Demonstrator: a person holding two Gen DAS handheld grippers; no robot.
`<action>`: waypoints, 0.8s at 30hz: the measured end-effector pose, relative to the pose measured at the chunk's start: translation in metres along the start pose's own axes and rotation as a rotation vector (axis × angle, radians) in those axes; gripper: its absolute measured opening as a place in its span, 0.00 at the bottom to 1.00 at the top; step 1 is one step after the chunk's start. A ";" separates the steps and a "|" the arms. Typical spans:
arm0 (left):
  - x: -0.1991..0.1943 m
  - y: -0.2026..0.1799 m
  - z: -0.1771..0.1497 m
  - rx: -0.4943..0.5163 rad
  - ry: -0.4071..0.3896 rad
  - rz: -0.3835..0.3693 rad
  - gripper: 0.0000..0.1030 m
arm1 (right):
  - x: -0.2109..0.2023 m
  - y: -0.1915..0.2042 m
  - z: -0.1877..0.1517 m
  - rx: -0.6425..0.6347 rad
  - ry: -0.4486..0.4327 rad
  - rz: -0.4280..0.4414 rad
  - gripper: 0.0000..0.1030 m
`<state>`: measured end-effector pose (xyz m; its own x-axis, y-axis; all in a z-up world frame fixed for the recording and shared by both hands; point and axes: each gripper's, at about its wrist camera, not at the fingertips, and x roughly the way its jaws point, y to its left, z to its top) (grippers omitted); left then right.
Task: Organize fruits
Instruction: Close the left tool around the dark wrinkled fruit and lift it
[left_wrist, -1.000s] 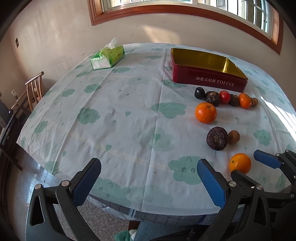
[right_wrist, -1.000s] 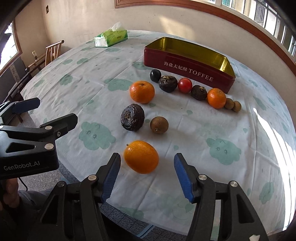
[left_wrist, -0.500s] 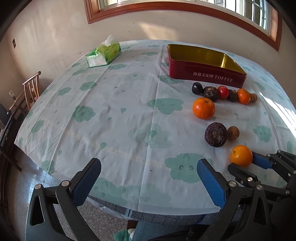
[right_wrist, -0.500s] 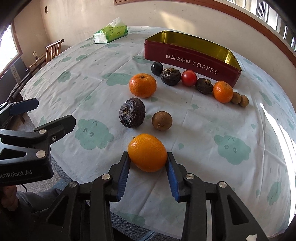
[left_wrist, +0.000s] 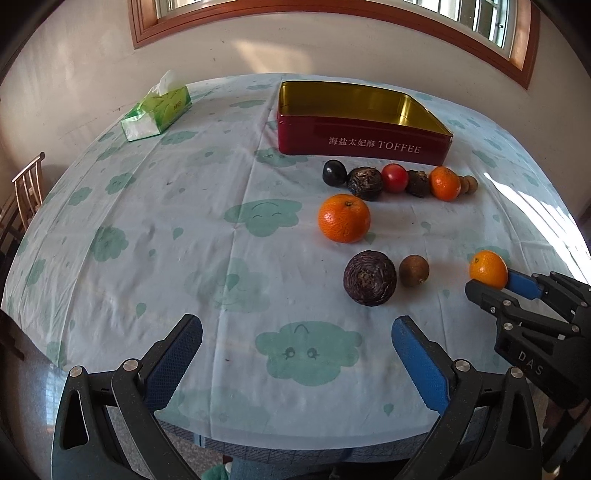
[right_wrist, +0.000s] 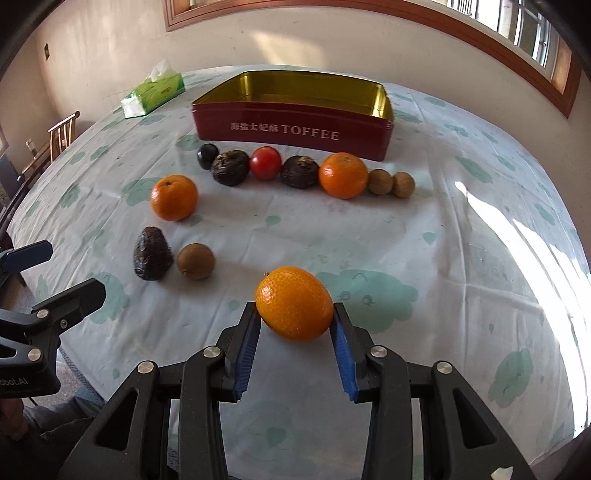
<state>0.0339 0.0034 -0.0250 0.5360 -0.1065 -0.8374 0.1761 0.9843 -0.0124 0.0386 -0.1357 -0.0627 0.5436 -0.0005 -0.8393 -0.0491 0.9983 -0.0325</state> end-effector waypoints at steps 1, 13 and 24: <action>0.001 -0.003 0.001 0.007 -0.002 -0.007 0.94 | 0.001 -0.005 0.001 0.009 -0.001 -0.004 0.35; 0.020 -0.028 0.019 0.076 0.020 -0.079 0.69 | 0.009 -0.032 0.007 0.059 0.001 -0.004 0.35; 0.043 -0.031 0.026 0.076 0.082 -0.109 0.51 | 0.014 -0.038 0.011 0.072 0.006 0.014 0.35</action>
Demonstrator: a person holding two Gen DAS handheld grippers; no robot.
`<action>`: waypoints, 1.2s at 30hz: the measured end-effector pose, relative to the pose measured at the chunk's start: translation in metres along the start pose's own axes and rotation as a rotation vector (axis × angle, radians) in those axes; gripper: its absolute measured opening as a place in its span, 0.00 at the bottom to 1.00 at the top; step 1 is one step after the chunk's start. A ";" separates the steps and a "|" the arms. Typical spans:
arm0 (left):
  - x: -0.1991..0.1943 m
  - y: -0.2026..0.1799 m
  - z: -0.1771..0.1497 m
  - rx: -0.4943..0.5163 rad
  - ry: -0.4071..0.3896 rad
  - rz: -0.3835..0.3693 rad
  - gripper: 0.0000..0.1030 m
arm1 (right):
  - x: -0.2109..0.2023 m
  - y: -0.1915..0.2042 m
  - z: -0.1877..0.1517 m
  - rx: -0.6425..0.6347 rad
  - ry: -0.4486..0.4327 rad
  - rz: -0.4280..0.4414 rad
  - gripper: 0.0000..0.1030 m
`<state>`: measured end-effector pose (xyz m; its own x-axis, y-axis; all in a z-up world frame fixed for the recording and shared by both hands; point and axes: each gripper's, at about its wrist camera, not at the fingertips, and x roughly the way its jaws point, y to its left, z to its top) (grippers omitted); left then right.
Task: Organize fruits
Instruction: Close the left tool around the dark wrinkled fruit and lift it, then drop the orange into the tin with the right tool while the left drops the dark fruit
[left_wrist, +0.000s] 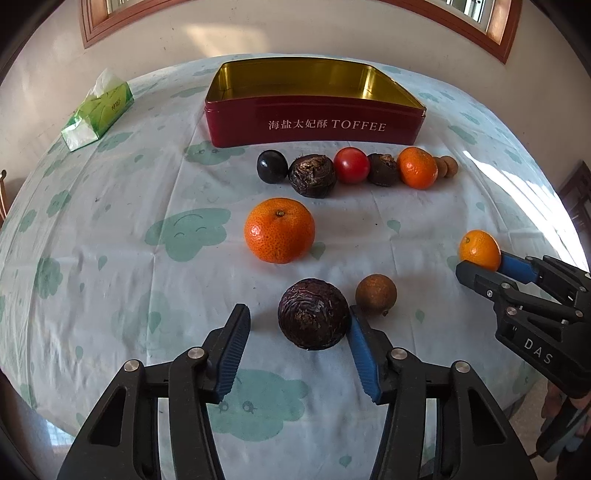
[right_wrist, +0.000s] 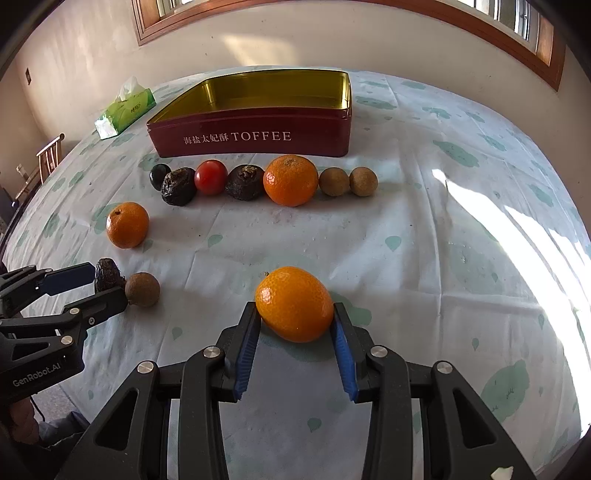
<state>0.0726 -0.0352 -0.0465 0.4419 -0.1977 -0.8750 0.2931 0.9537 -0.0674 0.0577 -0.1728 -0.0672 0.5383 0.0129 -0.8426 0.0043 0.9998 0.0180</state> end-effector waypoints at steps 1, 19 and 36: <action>0.001 -0.001 0.000 0.003 0.000 0.003 0.50 | 0.000 0.000 0.000 -0.002 0.000 0.000 0.35; 0.000 -0.002 0.006 0.031 0.002 -0.006 0.36 | 0.000 -0.001 0.004 -0.006 0.012 0.001 0.35; -0.049 0.026 0.050 0.005 -0.228 0.070 0.36 | -0.024 -0.010 0.051 -0.020 -0.084 0.015 0.35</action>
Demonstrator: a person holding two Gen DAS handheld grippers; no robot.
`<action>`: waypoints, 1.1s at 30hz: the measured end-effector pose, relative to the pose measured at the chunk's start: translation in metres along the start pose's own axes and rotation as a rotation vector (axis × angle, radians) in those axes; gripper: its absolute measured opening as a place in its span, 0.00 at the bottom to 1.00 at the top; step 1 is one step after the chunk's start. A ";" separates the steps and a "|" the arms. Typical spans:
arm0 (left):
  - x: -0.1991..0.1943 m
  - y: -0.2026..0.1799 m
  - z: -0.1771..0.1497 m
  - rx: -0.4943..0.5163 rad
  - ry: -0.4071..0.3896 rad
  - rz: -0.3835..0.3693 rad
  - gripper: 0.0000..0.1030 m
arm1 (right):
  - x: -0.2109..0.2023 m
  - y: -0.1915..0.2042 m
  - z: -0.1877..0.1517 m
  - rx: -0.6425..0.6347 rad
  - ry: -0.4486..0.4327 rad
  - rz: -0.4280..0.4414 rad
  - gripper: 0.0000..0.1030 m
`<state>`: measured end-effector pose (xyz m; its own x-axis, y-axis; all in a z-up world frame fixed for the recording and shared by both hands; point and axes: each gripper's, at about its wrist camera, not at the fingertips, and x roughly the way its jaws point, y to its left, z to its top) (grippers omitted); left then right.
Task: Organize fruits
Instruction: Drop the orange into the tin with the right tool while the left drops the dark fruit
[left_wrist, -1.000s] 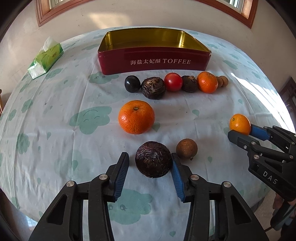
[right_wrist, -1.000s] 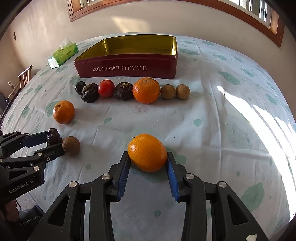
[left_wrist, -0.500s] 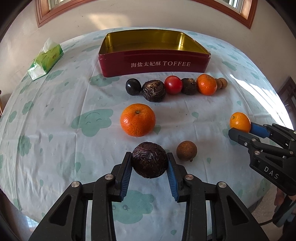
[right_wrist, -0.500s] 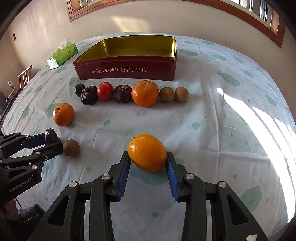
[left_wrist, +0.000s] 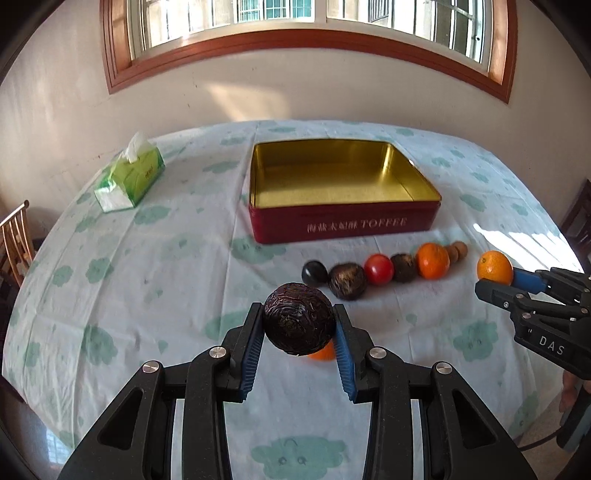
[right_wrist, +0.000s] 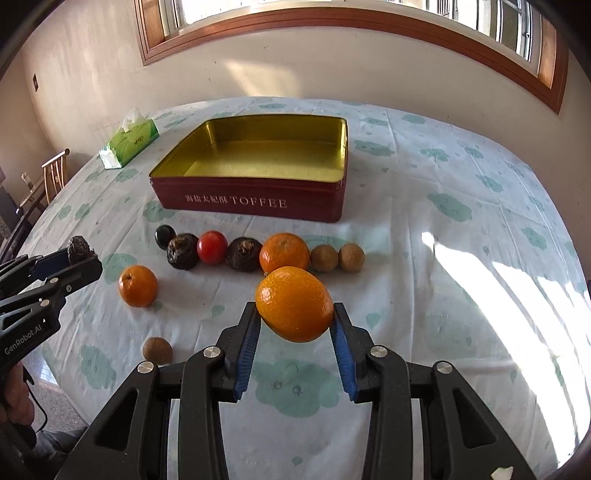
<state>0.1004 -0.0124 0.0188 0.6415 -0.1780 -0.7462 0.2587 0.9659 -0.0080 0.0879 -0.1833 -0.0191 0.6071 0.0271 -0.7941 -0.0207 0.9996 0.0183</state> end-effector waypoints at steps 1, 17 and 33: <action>0.001 0.002 0.008 0.001 -0.007 0.005 0.36 | 0.000 0.000 0.007 -0.008 -0.008 -0.004 0.35; 0.085 0.023 0.119 -0.015 0.012 -0.005 0.36 | 0.049 -0.003 0.116 -0.050 -0.027 0.005 0.35; 0.151 0.018 0.118 0.002 0.143 0.003 0.36 | 0.119 -0.004 0.125 -0.054 0.091 0.008 0.35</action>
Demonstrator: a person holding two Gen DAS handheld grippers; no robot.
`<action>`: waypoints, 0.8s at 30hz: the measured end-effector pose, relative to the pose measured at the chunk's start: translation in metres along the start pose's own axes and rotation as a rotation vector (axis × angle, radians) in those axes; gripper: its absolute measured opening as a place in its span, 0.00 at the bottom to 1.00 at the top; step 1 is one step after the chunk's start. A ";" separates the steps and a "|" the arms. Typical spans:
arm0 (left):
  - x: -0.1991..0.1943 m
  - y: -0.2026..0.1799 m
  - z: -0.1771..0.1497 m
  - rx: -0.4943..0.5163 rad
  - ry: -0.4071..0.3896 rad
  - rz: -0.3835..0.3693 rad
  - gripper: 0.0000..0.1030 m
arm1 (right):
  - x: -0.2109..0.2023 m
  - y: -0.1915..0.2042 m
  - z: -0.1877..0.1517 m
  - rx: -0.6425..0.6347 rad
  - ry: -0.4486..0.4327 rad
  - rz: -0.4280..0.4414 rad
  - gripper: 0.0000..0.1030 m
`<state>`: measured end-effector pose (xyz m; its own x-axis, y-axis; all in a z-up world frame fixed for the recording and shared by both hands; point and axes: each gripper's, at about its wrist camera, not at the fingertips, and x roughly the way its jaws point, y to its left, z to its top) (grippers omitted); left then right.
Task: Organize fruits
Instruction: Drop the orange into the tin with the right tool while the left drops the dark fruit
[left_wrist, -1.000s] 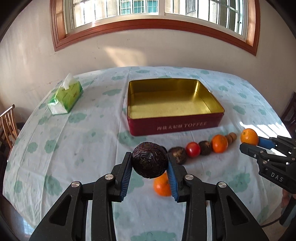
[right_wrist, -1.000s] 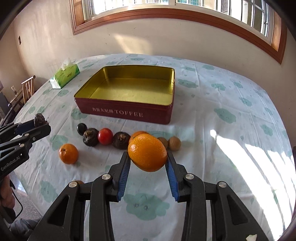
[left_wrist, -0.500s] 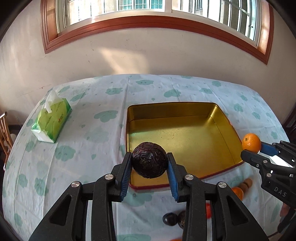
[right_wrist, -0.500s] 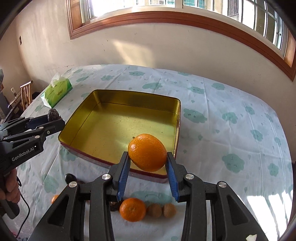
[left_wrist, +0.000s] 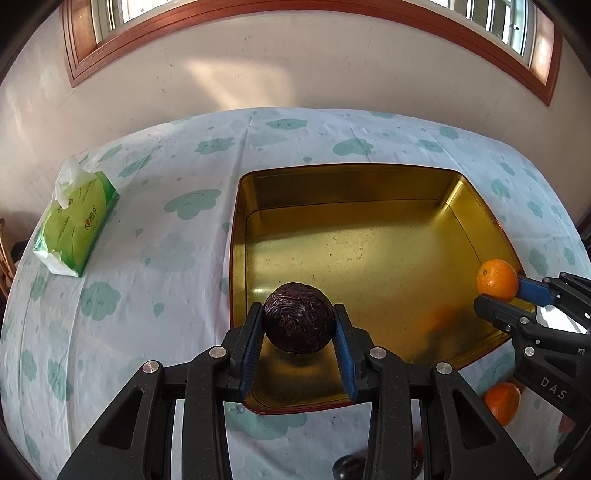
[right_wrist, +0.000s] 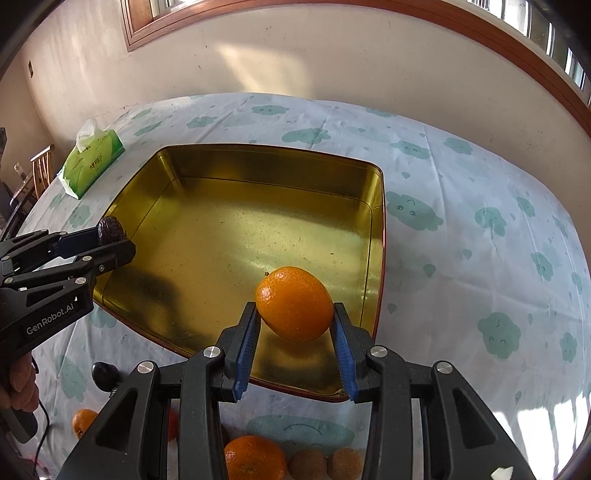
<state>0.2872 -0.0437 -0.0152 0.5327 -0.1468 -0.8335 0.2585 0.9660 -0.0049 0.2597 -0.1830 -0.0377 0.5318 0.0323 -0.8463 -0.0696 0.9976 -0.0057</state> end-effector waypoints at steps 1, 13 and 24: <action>0.001 0.000 -0.001 0.000 0.003 -0.002 0.36 | 0.002 0.000 0.000 -0.001 0.004 -0.001 0.35; 0.011 -0.009 -0.008 0.016 0.036 0.009 0.37 | 0.005 0.001 0.000 -0.010 0.007 -0.010 0.36; 0.010 -0.006 -0.007 0.003 0.026 -0.011 0.37 | 0.005 0.002 0.001 -0.023 0.002 -0.004 0.41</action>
<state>0.2850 -0.0497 -0.0271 0.5089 -0.1523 -0.8473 0.2671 0.9636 -0.0127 0.2630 -0.1803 -0.0413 0.5302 0.0280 -0.8474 -0.0871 0.9960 -0.0215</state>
